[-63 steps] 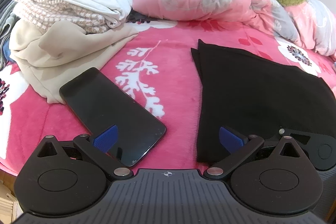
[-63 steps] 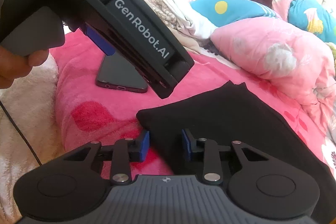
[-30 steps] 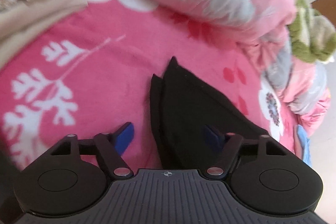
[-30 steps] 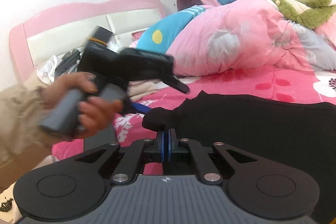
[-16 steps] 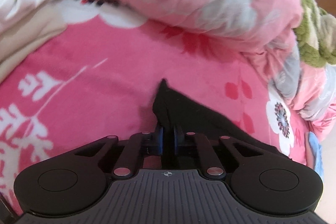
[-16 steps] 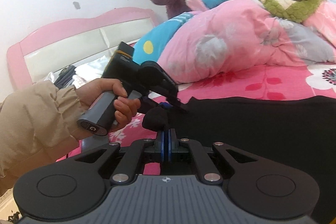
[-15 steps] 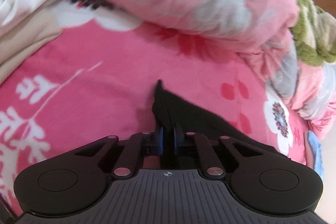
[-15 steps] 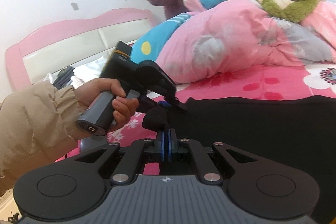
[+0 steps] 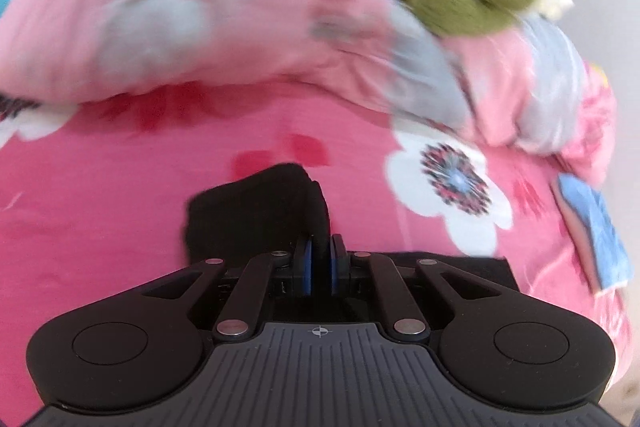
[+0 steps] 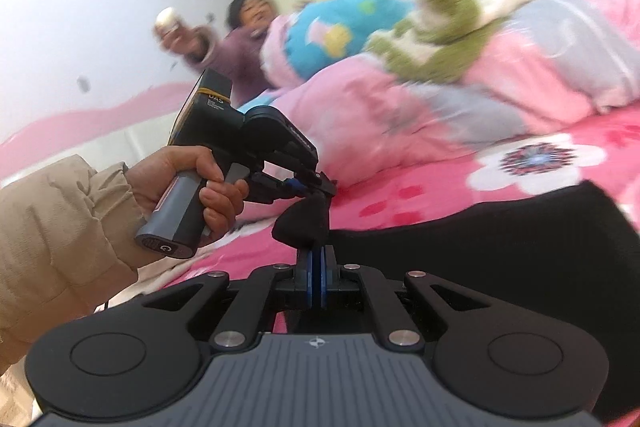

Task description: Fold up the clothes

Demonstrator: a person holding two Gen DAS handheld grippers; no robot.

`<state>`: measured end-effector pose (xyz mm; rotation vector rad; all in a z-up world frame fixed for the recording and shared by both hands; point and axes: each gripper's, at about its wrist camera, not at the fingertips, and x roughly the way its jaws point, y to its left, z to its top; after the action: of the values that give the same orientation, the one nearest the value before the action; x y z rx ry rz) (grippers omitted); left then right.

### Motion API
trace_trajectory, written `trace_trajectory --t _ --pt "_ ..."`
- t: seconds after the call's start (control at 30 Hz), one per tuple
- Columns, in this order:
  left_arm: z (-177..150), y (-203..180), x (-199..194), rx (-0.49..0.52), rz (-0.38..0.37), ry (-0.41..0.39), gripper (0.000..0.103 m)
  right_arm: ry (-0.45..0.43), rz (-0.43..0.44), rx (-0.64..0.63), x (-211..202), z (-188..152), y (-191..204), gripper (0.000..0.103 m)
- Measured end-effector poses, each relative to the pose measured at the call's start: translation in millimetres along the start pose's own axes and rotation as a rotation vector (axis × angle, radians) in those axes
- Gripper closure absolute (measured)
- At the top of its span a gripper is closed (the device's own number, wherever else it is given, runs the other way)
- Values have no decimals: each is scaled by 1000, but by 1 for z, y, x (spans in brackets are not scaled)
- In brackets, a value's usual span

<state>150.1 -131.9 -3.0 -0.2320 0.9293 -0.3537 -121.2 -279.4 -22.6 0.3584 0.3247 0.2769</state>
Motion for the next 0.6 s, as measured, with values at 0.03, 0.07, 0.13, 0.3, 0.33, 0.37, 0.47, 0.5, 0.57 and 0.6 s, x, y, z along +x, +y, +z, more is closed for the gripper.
trace_trajectory --t 0.03,0.07,0.13,0.3,0.33,0.37,0.47,0.5,0.57,0.6 --pt "-1 -14 4 23 0 4 97 -10 -14 11 -6 0 -6 100" --pt "-3 -28 7 47 0 10 96 -19 -28 22 -12 0 -12 100" --pt "-8 -56 13 94 -3 14 96 -35 -55 45 -25 0 -24 100" --pt "-23 -113 26 200 -17 36 96 -64 -119 109 -54 -4 -54 101" --pt "-27 -124 29 220 -18 43 96 -69 -131 121 -59 -5 -59 101" --pt "-30 -132 33 231 -18 49 97 -75 -143 133 -65 -6 -64 101" --pt "-39 -154 45 258 -18 68 96 -79 -168 163 -74 -8 -77 101" --pt "-41 -160 48 266 -18 74 97 -80 -176 173 -76 -9 -81 101" --pt "-47 -170 55 283 -17 86 97 -82 -192 192 -82 -11 -88 101" --pt "-49 -175 58 291 -17 91 97 -83 -200 202 -85 -12 -92 101"
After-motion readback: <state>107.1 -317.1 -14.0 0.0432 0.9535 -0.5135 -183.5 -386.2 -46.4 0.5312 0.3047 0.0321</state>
